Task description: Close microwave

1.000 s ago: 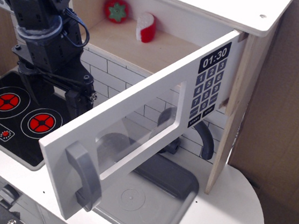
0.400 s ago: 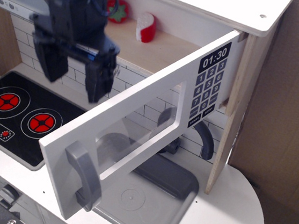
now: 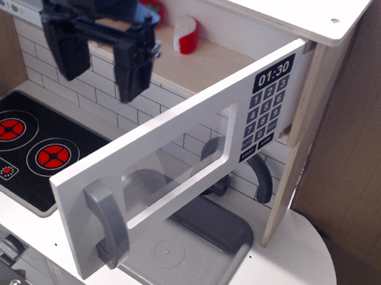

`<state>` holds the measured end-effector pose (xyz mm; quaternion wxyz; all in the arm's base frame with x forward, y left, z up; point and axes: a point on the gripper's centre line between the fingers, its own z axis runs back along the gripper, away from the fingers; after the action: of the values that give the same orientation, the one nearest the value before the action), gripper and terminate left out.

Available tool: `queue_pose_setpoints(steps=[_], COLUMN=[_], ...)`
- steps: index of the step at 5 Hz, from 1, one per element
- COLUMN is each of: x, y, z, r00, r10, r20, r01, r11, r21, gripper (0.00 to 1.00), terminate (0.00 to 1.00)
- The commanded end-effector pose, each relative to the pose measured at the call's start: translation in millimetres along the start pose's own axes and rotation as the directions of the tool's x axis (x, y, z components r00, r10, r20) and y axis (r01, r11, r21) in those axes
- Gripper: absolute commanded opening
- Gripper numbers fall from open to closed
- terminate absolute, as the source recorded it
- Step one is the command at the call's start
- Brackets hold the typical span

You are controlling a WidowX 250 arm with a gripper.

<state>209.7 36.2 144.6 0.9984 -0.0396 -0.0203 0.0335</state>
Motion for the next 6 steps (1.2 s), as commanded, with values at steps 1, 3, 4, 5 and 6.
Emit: queue_pose_setpoints(steps=[1, 3, 4, 5, 6], x=[2, -5, -2, 7, 18], y=[-25, -44, -36, -18, 5], z=[13, -13, -23, -19, -18], r00=[0.998, 0.993, 0.99, 0.995, 0.997], r10=[0.034, -0.02, -0.051, -0.031, -0.016], r20=[0.044, 0.114, 0.13, 0.092, 0.081], r01=[-0.032, 0.024, 0.048, 0.025, 0.009], r11=[0.999, 0.999, 0.999, 0.998, 0.996], r21=[-0.041, -0.037, 0.019, 0.061, 0.087], gripper=[1.0, 1.0, 1.0, 1.0, 1.0], terminate=[0.0, 0.0, 0.0, 0.0, 0.0])
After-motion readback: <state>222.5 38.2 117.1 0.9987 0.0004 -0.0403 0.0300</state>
